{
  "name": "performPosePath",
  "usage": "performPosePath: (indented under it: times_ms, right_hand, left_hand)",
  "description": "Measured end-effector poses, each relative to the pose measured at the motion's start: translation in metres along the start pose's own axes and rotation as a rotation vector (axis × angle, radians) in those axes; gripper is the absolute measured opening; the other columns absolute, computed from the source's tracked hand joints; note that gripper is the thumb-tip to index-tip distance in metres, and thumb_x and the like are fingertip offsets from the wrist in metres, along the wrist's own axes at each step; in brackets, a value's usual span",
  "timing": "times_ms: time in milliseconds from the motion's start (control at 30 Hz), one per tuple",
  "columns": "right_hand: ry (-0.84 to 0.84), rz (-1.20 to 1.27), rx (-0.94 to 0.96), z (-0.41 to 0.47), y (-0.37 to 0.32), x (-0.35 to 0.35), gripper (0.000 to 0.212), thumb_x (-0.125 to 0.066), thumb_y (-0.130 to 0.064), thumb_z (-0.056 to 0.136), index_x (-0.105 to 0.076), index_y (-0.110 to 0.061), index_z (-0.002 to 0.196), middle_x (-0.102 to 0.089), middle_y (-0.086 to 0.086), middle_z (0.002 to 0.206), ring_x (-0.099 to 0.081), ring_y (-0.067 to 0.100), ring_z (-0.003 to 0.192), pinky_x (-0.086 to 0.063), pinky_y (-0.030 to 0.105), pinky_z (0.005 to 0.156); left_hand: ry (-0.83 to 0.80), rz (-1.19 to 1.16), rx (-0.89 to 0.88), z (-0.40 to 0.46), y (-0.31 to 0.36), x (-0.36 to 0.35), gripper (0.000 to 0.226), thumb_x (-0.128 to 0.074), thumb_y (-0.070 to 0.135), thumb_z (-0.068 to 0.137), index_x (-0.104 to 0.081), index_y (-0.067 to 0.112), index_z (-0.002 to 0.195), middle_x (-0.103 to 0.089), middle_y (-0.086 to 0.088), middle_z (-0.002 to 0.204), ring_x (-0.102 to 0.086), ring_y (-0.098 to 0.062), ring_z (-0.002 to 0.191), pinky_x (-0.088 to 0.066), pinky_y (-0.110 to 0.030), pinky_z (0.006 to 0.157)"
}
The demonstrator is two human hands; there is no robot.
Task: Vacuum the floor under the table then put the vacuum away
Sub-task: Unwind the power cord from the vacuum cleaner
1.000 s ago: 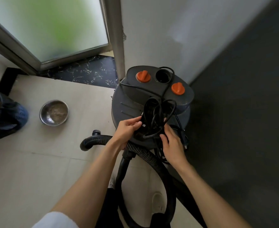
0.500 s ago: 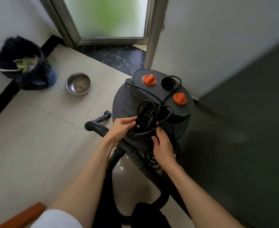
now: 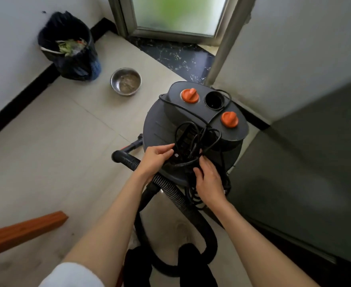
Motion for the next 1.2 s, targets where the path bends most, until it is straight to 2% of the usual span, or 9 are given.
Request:
performPosePath:
  times_ms: [200,333,433,600,733,900,967,1067,1200]
  right_hand:
    - [-0.022,-0.115,0.065,-0.011,-0.005,-0.006,0.052,-0.043,-0.018,0.100,-0.027,-0.014,0.149,-0.040,0.007,0.147,-0.031,0.021,0.138,-0.029,0.038,0.112]
    - [-0.012,-0.303,0.072,-0.025,-0.009,-0.010,0.055,-0.038,-0.023,0.101,-0.017,-0.017,0.151,-0.038,0.002,0.148,-0.031,0.017,0.138,-0.029,0.038,0.111]
    - [-0.006,-0.495,0.106,-0.041,-0.011,-0.016,0.055,-0.031,-0.027,0.103,-0.010,-0.014,0.152,-0.036,0.001,0.150,-0.028,0.014,0.140,-0.021,0.033,0.113]
    - [-0.019,-0.408,0.179,-0.073,-0.002,-0.027,0.055,-0.037,-0.022,0.101,-0.017,-0.009,0.151,-0.037,0.007,0.149,-0.028,0.017,0.141,-0.017,0.036,0.119]
    - [-0.046,-0.382,0.167,-0.103,0.010,-0.034,0.054,-0.037,-0.022,0.101,-0.017,-0.012,0.151,-0.034,0.005,0.151,-0.024,0.015,0.143,-0.015,0.038,0.118]
    - [-0.044,-0.352,0.159,-0.148,0.018,-0.046,0.055,-0.035,-0.023,0.102,-0.015,-0.015,0.152,-0.034,0.000,0.151,-0.020,0.011,0.144,-0.011,0.041,0.117]
    - [-0.027,-0.349,0.161,-0.166,0.020,-0.053,0.056,-0.035,-0.023,0.101,-0.013,-0.016,0.152,-0.036,-0.001,0.149,-0.021,0.011,0.143,-0.009,0.043,0.117]
    - [0.011,-0.330,0.182,-0.192,0.024,-0.067,0.056,-0.038,-0.023,0.101,-0.016,-0.012,0.151,-0.043,0.003,0.145,-0.027,0.016,0.141,-0.008,0.042,0.118]
    - [0.102,-0.321,0.237,-0.225,0.027,-0.085,0.055,-0.048,-0.019,0.098,-0.028,-0.007,0.148,-0.056,0.010,0.132,-0.043,0.024,0.132,-0.017,0.043,0.116]
  left_hand:
    - [0.076,-0.014,-0.072,-0.016,-0.008,0.003,0.029,-0.049,0.003,0.095,-0.062,0.007,0.121,-0.068,-0.011,0.107,-0.064,-0.022,0.103,-0.048,-0.038,0.098]
    - [0.105,-0.058,-0.086,-0.027,-0.021,0.005,0.030,-0.048,0.002,0.095,-0.060,0.006,0.123,-0.068,-0.007,0.101,-0.068,-0.002,0.075,-0.055,-0.016,0.073]
    - [0.126,-0.112,-0.064,-0.038,-0.036,0.008,0.030,-0.049,0.000,0.095,-0.060,0.005,0.123,-0.067,-0.009,0.101,-0.067,0.001,0.065,-0.053,-0.012,0.064]
    - [0.104,-0.140,-0.029,-0.064,-0.065,0.010,0.031,-0.047,0.000,0.095,-0.060,0.007,0.123,-0.070,-0.007,0.099,-0.069,-0.003,0.072,-0.055,-0.016,0.065]
    - [0.072,-0.089,-0.051,-0.088,-0.086,0.003,0.031,-0.045,0.001,0.096,-0.061,0.012,0.121,-0.069,0.005,0.086,-0.068,0.002,0.070,-0.052,-0.012,0.061]
    - [0.113,-0.005,-0.105,-0.118,-0.117,0.002,0.036,-0.042,-0.002,0.096,-0.060,0.019,0.118,-0.069,0.014,0.080,-0.065,0.005,0.071,-0.052,-0.011,0.067]
    - [0.107,0.037,-0.094,-0.132,-0.128,0.003,0.036,-0.041,-0.004,0.096,-0.059,0.015,0.121,-0.068,0.011,0.083,-0.064,0.004,0.072,-0.051,-0.010,0.064]
    - [0.103,0.084,-0.074,-0.152,-0.145,0.005,0.037,-0.039,-0.006,0.096,-0.057,0.006,0.125,-0.066,-0.001,0.097,-0.063,-0.009,0.084,-0.052,-0.009,0.064]
    - [0.107,0.159,-0.071,-0.175,-0.165,0.011,0.039,-0.037,-0.008,0.096,-0.056,0.006,0.127,-0.065,-0.003,0.099,-0.062,-0.014,0.089,-0.052,-0.012,0.070]
Point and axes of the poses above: each hand's wrist, its own z-axis towards the middle knuckle, its own x-axis out of the back of the hand, y = z × x, the point moved 6 cm from there along z, towards the middle knuckle
